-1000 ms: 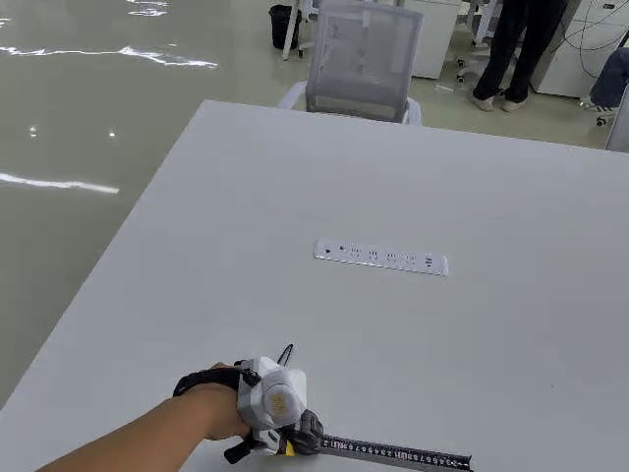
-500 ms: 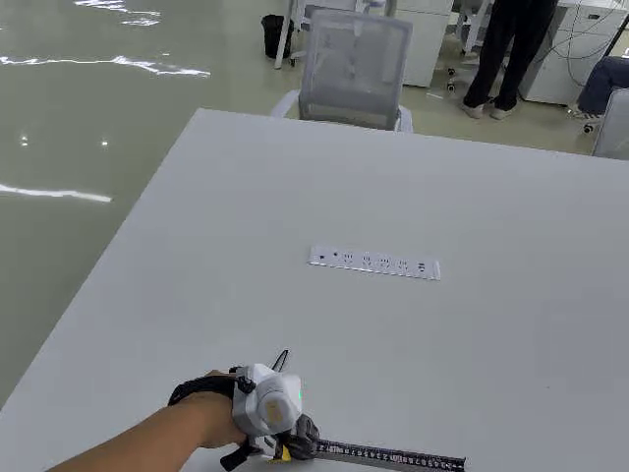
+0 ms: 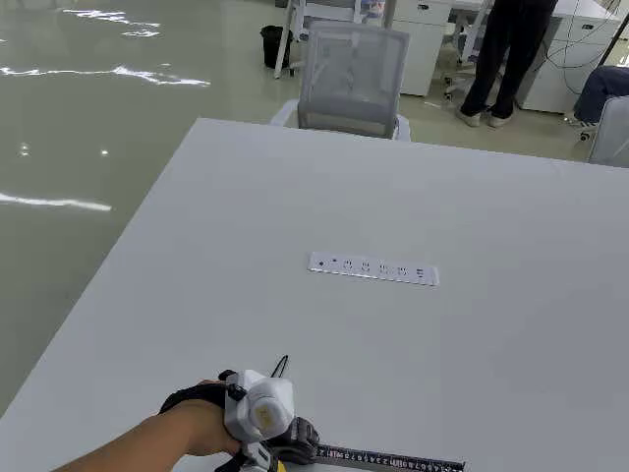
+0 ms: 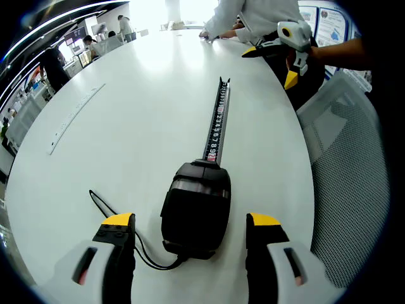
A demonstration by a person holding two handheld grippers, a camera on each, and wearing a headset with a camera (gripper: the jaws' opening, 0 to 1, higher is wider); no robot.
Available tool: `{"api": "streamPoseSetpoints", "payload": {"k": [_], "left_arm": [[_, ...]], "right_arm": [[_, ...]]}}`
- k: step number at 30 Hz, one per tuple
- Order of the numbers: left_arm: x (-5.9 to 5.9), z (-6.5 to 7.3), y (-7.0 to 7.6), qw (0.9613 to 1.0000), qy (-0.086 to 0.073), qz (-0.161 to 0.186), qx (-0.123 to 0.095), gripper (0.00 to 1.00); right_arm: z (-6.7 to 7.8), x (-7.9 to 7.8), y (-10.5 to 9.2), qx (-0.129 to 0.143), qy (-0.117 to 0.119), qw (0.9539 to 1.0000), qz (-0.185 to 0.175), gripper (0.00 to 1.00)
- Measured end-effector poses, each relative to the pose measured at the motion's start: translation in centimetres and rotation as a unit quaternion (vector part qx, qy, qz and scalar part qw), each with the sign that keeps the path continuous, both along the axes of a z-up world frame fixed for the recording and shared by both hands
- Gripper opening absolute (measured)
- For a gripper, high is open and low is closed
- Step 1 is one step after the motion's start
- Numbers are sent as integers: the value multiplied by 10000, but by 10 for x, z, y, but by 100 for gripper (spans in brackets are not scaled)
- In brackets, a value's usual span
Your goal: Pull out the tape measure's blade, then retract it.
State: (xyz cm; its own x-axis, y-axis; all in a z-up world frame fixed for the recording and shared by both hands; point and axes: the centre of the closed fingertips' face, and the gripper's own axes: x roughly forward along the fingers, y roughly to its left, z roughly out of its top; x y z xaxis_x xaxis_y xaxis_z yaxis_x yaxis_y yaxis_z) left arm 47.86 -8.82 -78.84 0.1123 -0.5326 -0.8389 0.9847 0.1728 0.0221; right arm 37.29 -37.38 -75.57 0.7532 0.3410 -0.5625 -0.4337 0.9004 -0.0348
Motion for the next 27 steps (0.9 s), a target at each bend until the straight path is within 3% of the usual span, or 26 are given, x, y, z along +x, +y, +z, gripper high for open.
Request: {"api": "streamPoseSetpoints", "payload": {"k": [3, 9, 11, 12, 15, 22, 27], "left_arm": [[3, 8, 4, 9990, -13, 326, -294, 77], [-2, 13, 25, 9971, -267, 578, -427, 90], [-3, 18, 28, 9935, -218, 870, -706, 95], [-3, 20, 30, 9921, -188, 966, -772, 99], [-5, 24, 40, 9879, -126, 1241, -927, 99], [-12, 28, 54, 9811, -150, 1554, -1139, 99], [-13, 33, 69, 9709, -180, 1970, -1350, 99]], "right_arm": [[1, 0, -1, 8, 11, 10000, 4, 100], [-3, -4, -2, -4, 78, 10000, 41, 100], [-3, -6, 0, -19, 107, 9999, 77, 100], [-3, -7, 0, -23, 119, 9999, 87, 100], [-4, -9, 2, -69, 160, 9998, 133, 100], [-5, -9, 2, -81, 198, 9997, 156, 100], [-4, -10, 3, -96, 198, 9996, 174, 100]]}}
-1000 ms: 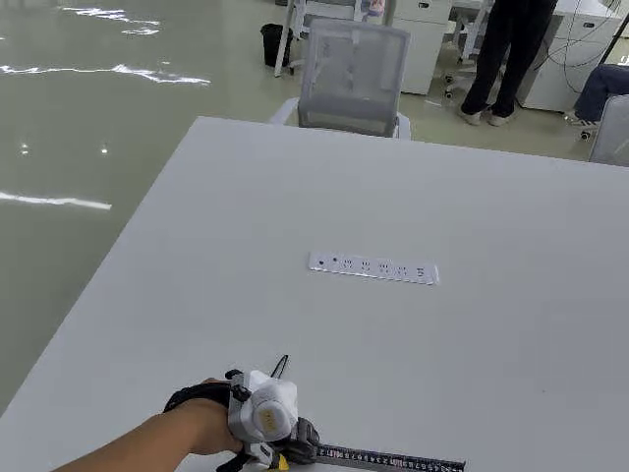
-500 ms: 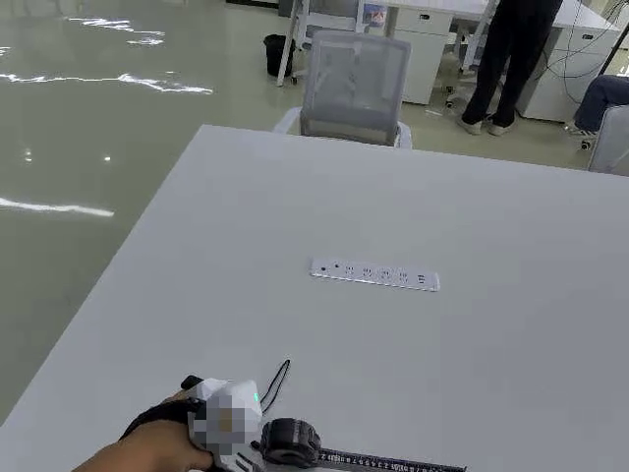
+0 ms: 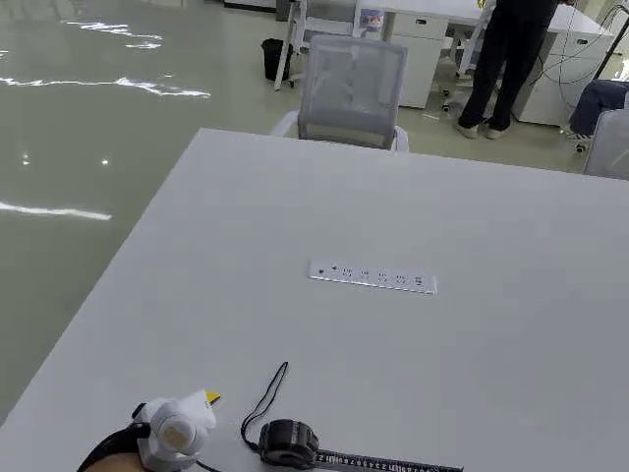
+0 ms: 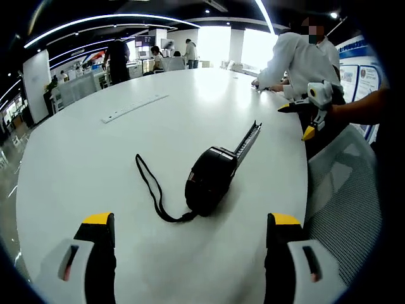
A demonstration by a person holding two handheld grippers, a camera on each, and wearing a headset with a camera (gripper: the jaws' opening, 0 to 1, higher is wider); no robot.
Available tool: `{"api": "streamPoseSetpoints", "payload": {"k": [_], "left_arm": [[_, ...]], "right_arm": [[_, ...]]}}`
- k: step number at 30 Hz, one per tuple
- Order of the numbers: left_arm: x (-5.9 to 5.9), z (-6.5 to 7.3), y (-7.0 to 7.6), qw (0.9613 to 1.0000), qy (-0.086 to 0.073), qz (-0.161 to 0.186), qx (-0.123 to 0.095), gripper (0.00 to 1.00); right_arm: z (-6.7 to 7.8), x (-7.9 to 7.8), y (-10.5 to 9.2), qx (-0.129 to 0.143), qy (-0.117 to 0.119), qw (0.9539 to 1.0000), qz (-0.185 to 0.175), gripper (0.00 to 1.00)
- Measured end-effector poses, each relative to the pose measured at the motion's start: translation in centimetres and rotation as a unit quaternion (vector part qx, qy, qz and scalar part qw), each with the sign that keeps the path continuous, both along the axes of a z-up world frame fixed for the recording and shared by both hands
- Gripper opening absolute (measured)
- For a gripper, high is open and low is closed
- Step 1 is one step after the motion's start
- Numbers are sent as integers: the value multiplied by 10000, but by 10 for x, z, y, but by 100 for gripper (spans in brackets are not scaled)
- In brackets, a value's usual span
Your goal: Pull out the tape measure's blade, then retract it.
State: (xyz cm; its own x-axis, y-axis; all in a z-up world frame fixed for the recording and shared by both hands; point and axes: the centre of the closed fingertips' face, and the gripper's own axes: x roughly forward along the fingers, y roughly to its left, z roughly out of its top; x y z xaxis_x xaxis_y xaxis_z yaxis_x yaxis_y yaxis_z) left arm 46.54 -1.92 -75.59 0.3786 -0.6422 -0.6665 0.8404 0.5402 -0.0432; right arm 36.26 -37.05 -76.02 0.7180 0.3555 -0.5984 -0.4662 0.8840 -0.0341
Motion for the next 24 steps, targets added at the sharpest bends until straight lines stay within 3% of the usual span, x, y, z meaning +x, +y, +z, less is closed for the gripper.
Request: {"api": "streamPoseSetpoints", "payload": {"k": [4, 7, 10, 14, 19, 24], "left_arm": [[0, 11, 13, 9989, -88, 391, -230, 99], [-1, 21, 21, 9964, -110, 652, -524, 99], [-10, 22, 30, 9965, -170, 679, -449, 99], [-22, 26, 42, 9950, -202, 834, -514, 99], [-39, 21, 54, 9916, 21, 1142, -604, 99], [-57, 18, 62, 9870, 303, 1417, -693, 99]], "right_arm": [[-2, -2, -1, 16, 20, 10000, 13, 100], [1, -3, 0, 19, 9, 10000, 10, 100], [2, -3, 1, 30, -1, 10000, 26, 100], [2, -4, 4, 24, -11, 10000, 77, 100], [2, -6, 5, 46, 134, 9999, 13, 100], [4, -6, 6, 28, 66, 9999, 82, 100]]}}
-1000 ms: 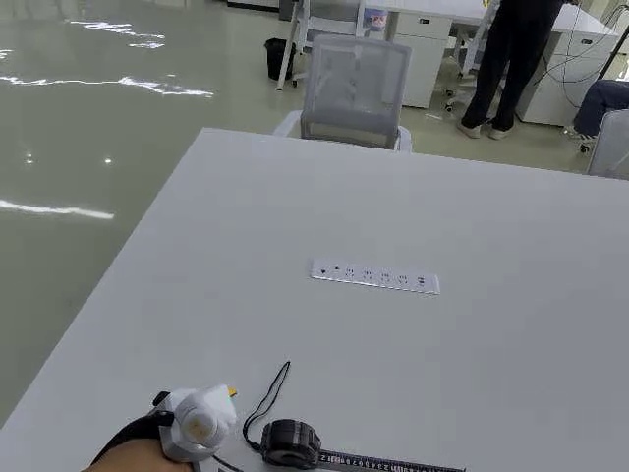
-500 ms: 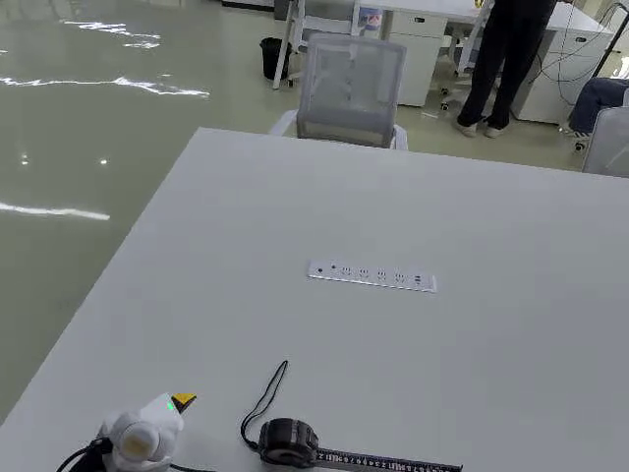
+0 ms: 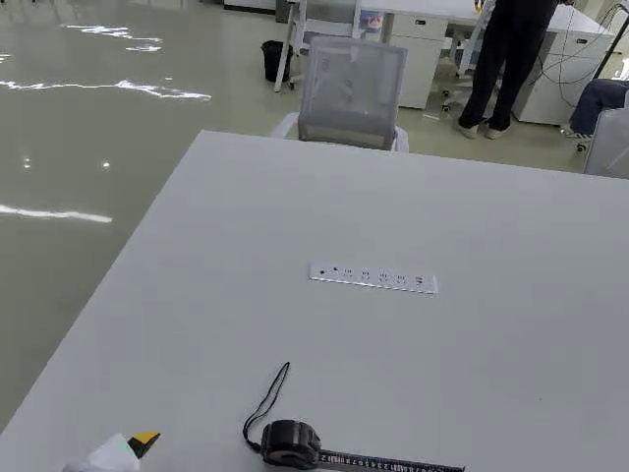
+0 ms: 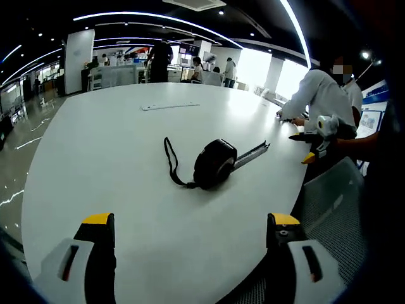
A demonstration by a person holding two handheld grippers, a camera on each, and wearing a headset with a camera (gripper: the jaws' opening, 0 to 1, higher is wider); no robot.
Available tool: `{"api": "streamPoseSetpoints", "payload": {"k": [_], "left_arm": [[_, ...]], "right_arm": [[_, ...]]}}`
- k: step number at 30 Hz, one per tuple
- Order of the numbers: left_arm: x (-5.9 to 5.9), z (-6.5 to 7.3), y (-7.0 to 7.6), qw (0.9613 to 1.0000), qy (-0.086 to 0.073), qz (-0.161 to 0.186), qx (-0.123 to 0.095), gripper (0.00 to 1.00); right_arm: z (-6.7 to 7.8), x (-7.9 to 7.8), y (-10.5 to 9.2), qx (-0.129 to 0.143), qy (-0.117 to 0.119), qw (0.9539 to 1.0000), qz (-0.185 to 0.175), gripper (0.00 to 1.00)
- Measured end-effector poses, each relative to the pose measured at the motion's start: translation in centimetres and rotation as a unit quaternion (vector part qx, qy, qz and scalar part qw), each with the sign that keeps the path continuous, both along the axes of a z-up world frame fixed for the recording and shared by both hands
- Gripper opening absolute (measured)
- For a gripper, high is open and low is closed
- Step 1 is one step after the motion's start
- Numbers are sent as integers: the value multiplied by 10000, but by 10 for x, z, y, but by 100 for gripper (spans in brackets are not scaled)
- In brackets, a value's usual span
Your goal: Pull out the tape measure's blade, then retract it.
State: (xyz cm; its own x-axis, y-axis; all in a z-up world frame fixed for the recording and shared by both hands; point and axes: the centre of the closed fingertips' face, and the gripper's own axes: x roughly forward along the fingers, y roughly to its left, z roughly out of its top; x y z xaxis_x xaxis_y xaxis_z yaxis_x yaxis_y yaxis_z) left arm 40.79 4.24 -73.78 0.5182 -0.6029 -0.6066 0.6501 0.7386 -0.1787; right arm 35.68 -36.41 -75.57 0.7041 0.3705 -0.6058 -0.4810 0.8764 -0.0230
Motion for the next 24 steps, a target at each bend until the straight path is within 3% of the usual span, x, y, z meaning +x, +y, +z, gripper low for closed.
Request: {"api": "streamPoseSetpoints", "payload": {"k": [12, 17, 24], "left_arm": [[-28, 1, 32, 9994, 84, 321, -47, 99], [-35, 1, 35, 9991, 100, 408, -78, 99], [-35, 3, 36, 9988, 76, 475, -106, 99]], "right_arm": [[3, -7, -2, -4, -4, 10000, -14, 100], [1, -12, -2, -31, 24, 10000, 8, 100], [-2, -16, -3, -61, 44, 10000, 16, 100]]}}
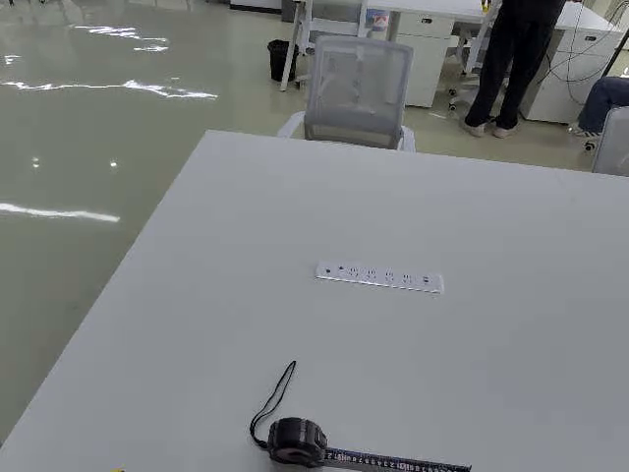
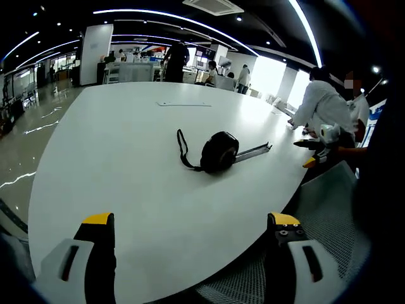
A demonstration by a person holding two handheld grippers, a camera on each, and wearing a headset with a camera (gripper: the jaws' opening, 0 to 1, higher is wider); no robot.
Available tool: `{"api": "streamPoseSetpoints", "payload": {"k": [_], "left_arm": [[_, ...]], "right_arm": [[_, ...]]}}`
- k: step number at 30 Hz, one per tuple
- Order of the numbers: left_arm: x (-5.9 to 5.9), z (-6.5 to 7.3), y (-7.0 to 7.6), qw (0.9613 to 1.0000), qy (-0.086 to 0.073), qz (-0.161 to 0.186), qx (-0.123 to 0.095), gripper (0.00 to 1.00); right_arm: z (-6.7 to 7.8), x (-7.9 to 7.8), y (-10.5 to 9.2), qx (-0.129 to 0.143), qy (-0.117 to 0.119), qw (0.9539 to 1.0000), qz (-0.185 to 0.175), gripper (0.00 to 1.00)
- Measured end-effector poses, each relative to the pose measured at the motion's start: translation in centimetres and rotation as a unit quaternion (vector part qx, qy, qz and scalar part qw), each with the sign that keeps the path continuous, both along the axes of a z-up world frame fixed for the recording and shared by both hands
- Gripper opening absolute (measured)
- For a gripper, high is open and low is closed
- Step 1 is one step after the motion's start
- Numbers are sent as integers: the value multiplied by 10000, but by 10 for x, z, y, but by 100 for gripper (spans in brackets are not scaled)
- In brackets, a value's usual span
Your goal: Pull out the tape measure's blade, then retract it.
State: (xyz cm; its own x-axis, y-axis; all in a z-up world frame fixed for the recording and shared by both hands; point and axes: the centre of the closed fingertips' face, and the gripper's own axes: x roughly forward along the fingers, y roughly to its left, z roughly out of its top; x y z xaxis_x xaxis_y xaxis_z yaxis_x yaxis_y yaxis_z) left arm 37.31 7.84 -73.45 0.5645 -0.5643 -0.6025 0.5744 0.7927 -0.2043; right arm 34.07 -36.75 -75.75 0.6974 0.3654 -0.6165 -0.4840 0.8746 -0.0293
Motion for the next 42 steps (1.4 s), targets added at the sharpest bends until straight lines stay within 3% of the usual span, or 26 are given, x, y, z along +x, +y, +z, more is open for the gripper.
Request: {"api": "streamPoseSetpoints", "payload": {"k": [19, 21, 24, 34, 36, 39, 42], "left_arm": [[3, 3, 8, 10000, -39, -9, 59, 99], [3, 4, 8, 9999, -64, -44, 65, 99], [4, 2, 11, 9999, -44, -49, 85, 99], [14, 5, 0, 9997, -43, -62, 234, 99], [18, 8, -9, 9999, -73, 57, 143, 99], [24, 5, -11, 9991, -18, 313, 275, 99], [30, 8, -18, 9990, 8, 441, 109, 99]], "right_arm": [[2, 0, -2, -28, 12, 10000, -19, 100], [4, 1, -2, -72, -142, 9998, 121, 100], [-1, -2, -3, -46, 27, 10000, 56, 100], [5, 3, -6, -109, -88, 9998, 104, 99], [7, 6, -7, -111, -113, 9998, 110, 98], [5, 8, -8, -110, -130, 9997, 159, 98], [6, 10, -7, -121, -162, 9995, 234, 96]]}}
